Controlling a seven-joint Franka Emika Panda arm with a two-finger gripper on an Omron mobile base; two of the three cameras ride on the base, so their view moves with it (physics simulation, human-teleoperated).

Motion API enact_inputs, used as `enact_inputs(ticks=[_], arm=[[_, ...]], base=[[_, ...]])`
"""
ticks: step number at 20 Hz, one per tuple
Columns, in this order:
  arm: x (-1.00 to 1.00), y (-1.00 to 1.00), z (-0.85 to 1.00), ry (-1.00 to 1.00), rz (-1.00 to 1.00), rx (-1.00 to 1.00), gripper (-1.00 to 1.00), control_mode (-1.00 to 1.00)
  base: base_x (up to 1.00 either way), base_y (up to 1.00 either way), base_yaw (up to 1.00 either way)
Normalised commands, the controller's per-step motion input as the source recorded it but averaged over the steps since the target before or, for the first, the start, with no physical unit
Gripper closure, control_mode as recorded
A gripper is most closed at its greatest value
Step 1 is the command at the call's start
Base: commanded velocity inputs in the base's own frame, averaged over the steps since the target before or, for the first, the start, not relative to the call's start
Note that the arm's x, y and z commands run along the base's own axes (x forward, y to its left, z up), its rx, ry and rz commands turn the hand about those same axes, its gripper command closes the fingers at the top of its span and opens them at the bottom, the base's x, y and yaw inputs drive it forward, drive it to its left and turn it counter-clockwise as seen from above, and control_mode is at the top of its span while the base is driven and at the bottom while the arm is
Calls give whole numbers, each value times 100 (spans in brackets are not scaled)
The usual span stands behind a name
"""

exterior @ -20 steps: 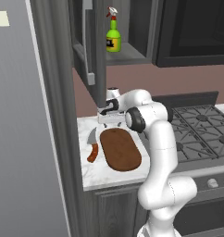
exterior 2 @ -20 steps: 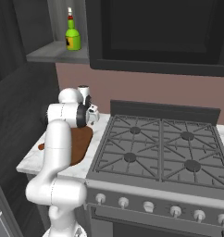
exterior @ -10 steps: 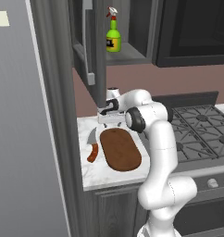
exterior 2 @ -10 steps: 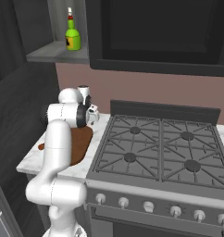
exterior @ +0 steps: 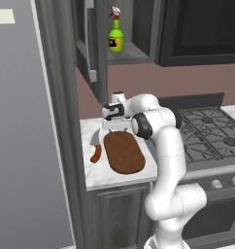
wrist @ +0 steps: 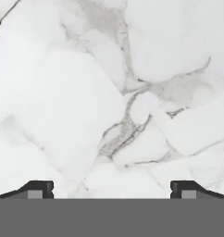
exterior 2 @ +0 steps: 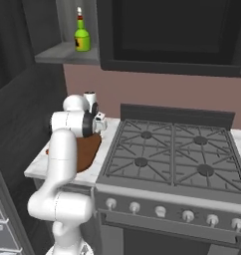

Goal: Move the cutting board and knife to the sink. Then move spray from the cabinet to the counter.

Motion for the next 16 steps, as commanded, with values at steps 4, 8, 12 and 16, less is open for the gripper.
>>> enact_inputs(ticks=[4, 8, 12, 16], arm=[[0, 0, 0, 0, 0, 0, -100, 100], [0, 0, 0, 0, 0, 0, -100, 100], [0, 0, 0, 0, 0, 0, -100, 100], [0, 0, 0, 0, 0, 0, -100, 100]], base=[[-50, 0, -1], [-47, 0, -1], [-27, 0, 0], [-24, 0, 0]])
